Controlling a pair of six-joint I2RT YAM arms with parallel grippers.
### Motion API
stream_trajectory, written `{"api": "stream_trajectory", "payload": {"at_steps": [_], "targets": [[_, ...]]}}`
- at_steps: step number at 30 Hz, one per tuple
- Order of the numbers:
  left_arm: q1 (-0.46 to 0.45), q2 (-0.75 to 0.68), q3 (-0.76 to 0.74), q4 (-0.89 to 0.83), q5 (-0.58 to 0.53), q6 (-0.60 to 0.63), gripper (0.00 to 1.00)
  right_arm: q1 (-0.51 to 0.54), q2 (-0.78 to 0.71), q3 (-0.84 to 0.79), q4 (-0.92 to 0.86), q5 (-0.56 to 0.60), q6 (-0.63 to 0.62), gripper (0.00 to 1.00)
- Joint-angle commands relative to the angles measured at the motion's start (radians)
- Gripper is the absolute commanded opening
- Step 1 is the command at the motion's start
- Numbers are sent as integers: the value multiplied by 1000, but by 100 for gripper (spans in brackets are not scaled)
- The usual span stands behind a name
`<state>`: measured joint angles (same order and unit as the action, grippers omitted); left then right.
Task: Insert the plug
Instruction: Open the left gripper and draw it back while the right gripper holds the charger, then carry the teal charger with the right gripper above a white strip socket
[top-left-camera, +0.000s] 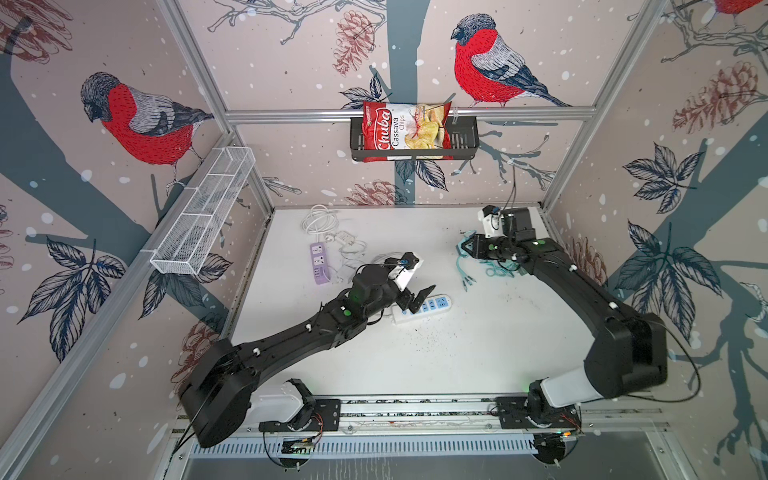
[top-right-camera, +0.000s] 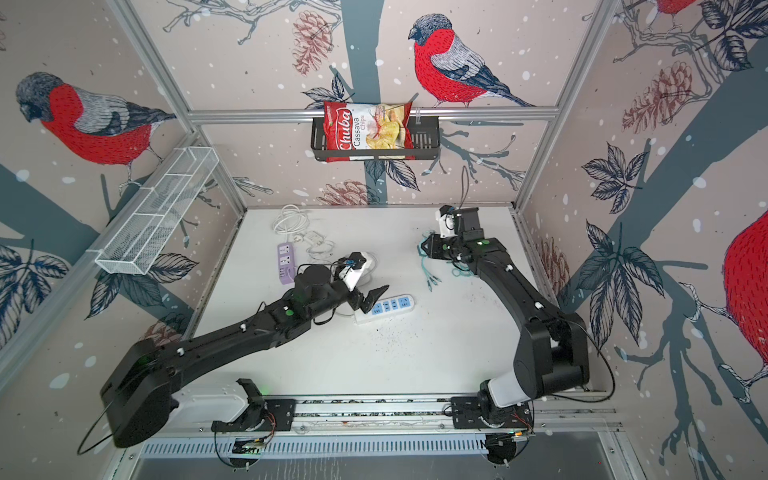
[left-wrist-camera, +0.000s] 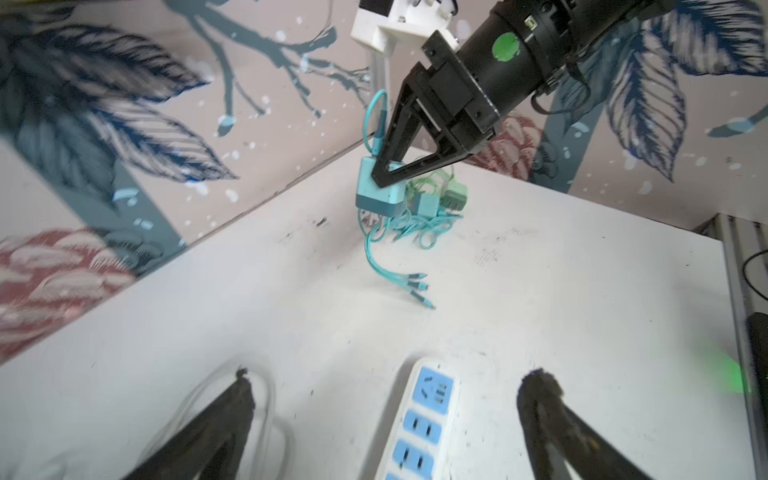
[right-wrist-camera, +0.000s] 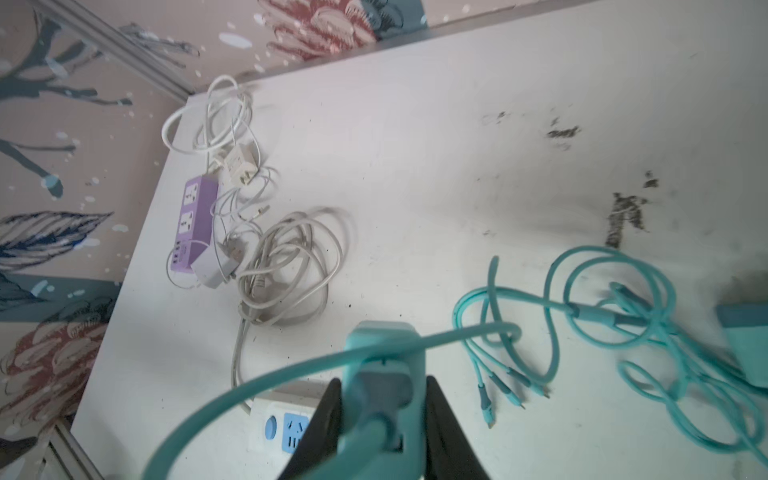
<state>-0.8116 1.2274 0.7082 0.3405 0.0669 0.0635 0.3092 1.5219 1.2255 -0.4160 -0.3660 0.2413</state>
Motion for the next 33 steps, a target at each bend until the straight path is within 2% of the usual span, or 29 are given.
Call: {"api": "stream_trajectory", "payload": {"at_steps": [1,4,6,13,24,33], "targets": [[0,-88,-68,-62,-170,-88,97,49,66,50,-87,11,-68,13],[0,-159,-131,-75,-256,-151,97,101,106,47,-98,43,-83,13],[0,-185,-158,-92,-274,-190,97,128,112,34,-94,53,-86,12],[0,-179,-190,-196,-434,-301,98,192,105,2,-85,94,-55,13],[0,-156,-222,-116,-388,-335,98,291,126,-21,-98,174,15,13],[0,-135,-254,-67,-372,-358,98,358,81,-84,-82,253,88,13]]}}
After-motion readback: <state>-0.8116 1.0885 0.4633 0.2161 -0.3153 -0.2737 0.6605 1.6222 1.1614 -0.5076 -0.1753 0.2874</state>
